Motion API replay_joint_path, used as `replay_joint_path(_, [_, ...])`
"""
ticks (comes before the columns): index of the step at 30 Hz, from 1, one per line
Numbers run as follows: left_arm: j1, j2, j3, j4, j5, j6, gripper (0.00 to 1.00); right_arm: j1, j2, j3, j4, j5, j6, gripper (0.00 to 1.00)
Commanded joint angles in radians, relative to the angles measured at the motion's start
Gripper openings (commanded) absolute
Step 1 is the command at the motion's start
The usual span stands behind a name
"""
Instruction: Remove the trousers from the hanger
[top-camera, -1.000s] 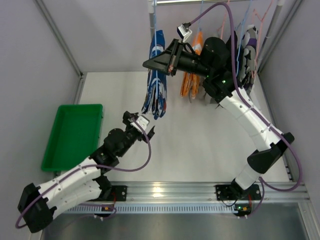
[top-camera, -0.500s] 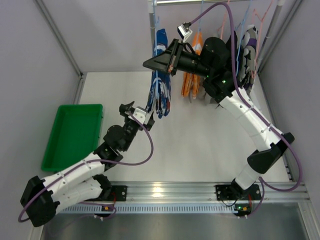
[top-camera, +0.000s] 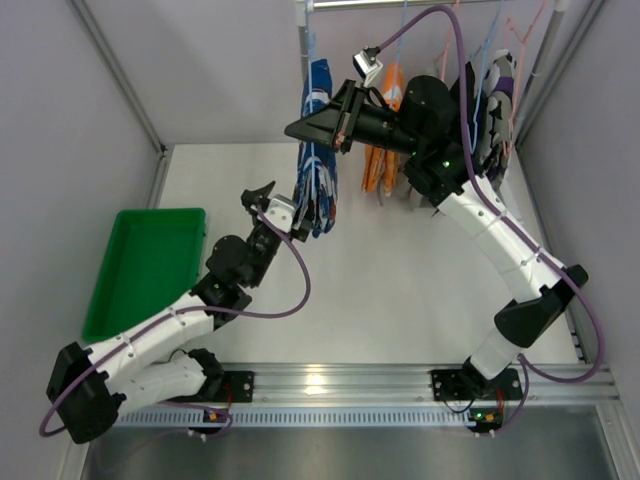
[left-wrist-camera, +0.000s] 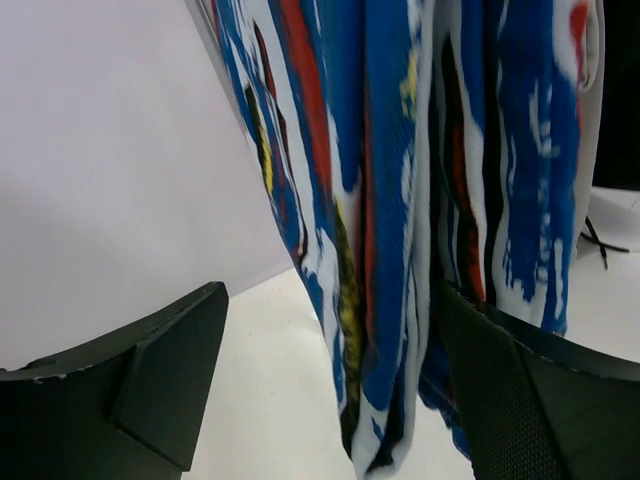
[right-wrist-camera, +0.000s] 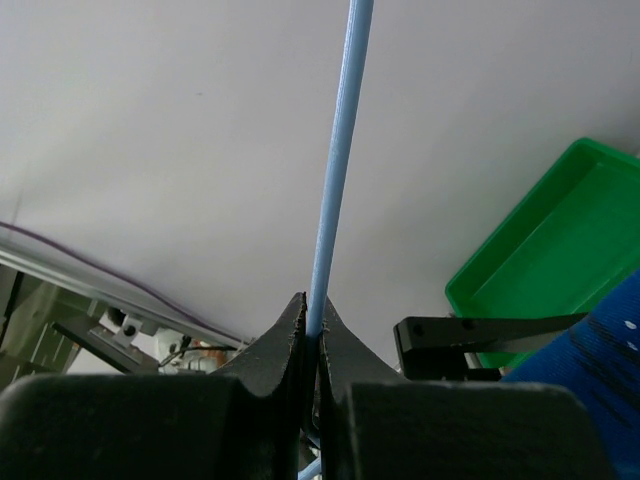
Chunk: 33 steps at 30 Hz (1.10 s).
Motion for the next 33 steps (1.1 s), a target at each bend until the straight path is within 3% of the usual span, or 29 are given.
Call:
replay_joint_path(1, [-0.004, 0.008, 0.079, 0.109, 0.023, 0.035, 0.88, 0.013, -0.068, 0.025, 0.159, -0.001, -0.040, 0.00])
replay_joint_path(10, [-0.002, 0.032, 0.232, 0.115, 0.065, 0.047, 0.63, 0.016, -0.081, -0.006, 0.159, -0.003, -0.046, 0.00])
replay_joint_path(12, [-0.002, 0.036, 0.261, 0.104, 0.072, 0.032, 0.49, 0.016, -0.087, -0.016, 0.158, -0.003, -0.049, 0.00])
replay_joint_path(18, [-0.002, 0.044, 0.310, 0.072, 0.115, 0.023, 0.26, 0.015, -0.100, -0.058, 0.155, -0.004, -0.075, 0.00])
replay_joint_path(22, [-0.002, 0.047, 0.346, 0.041, 0.113, 0.033, 0.00, 0.013, -0.110, -0.082, 0.141, -0.005, -0.113, 0.00])
replay_joint_path(33, [-0.002, 0.050, 0.533, -0.043, 0.128, 0.075, 0.00, -0.064, -0.245, -0.433, 0.057, 0.035, -0.227, 0.00])
